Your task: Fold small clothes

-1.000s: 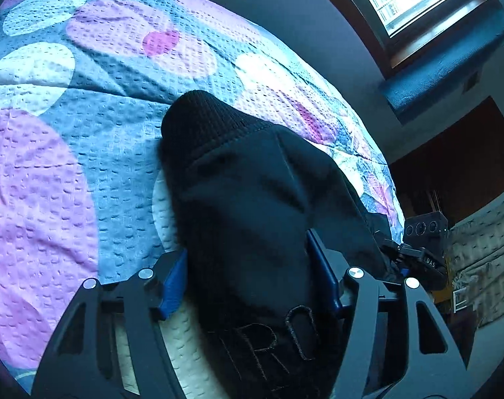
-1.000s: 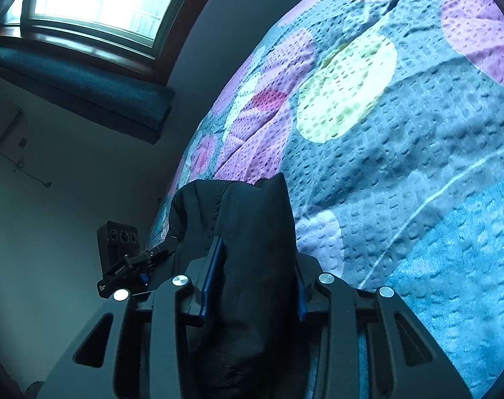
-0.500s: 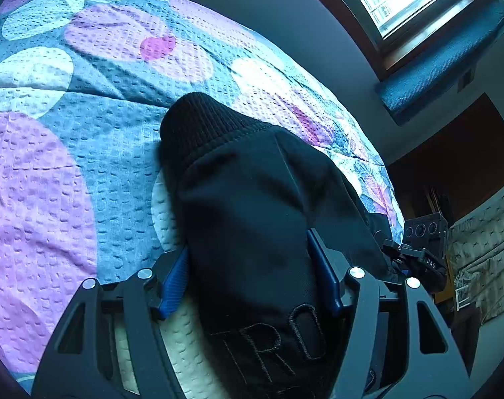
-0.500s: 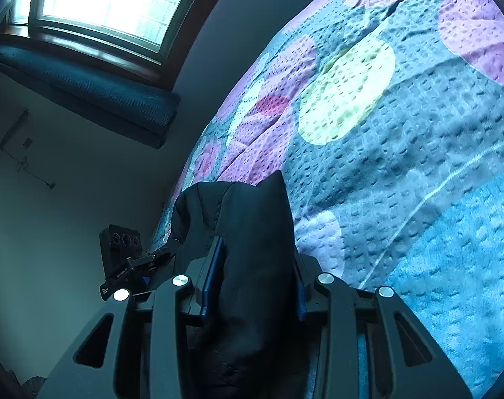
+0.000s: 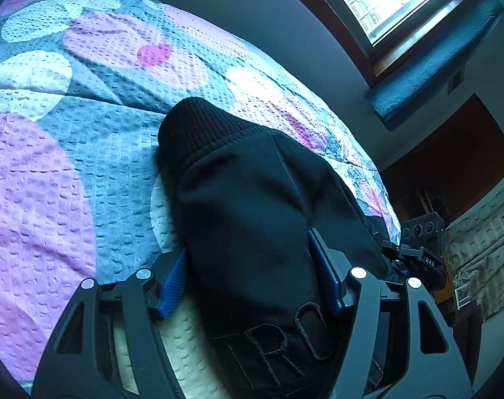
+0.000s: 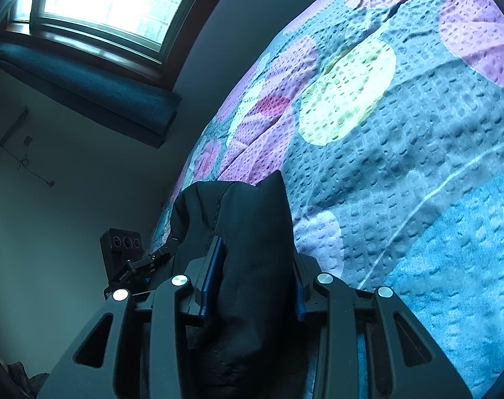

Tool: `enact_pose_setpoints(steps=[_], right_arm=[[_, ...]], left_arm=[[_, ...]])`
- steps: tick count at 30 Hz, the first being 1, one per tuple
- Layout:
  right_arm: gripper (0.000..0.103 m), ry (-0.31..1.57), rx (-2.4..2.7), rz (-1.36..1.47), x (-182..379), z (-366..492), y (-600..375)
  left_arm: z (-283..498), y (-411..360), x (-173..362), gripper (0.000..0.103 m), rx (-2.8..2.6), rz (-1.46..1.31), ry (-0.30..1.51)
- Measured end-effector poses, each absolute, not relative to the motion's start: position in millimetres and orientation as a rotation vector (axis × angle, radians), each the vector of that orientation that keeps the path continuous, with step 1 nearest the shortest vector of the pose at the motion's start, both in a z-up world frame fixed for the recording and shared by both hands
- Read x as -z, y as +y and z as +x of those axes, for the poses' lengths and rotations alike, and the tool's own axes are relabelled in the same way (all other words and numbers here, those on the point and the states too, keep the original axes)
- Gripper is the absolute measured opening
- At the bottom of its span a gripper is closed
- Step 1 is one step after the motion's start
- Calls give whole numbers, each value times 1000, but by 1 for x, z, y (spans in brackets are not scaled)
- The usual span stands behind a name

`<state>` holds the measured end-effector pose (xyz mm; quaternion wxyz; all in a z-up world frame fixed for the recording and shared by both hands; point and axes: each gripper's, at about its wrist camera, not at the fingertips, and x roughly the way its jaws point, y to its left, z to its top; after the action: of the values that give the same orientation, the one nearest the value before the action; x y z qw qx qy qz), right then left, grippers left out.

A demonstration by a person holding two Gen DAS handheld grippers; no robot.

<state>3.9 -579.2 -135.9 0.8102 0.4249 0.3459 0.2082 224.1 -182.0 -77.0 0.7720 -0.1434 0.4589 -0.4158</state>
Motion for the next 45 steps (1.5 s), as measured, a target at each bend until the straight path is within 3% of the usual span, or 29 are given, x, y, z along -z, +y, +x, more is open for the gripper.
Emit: enact_pose_setpoints(steps=[22,24,26,30,38,45], right_arm=[[41,712,-476,929,135,5,-580],[45,698,-486,938,135,5,-580],[50,682,-498,943,132,4,-580],[72,655,-488,922,116,-2,-582],[77,565,-356,944,84,-52,-607],[77,634,-331,1000,95,-84,-591]], left_arm=[[224,-180,78,72,935,-335,973],[224,-179,78,75,941,-345,971],[223,-176,76,86,973,-354,967],[219,-172,68,93,1009,-393,966],[197,-139,54,94,1036,-539,1000],[122,-125,36,97,1046,-460,1003]])
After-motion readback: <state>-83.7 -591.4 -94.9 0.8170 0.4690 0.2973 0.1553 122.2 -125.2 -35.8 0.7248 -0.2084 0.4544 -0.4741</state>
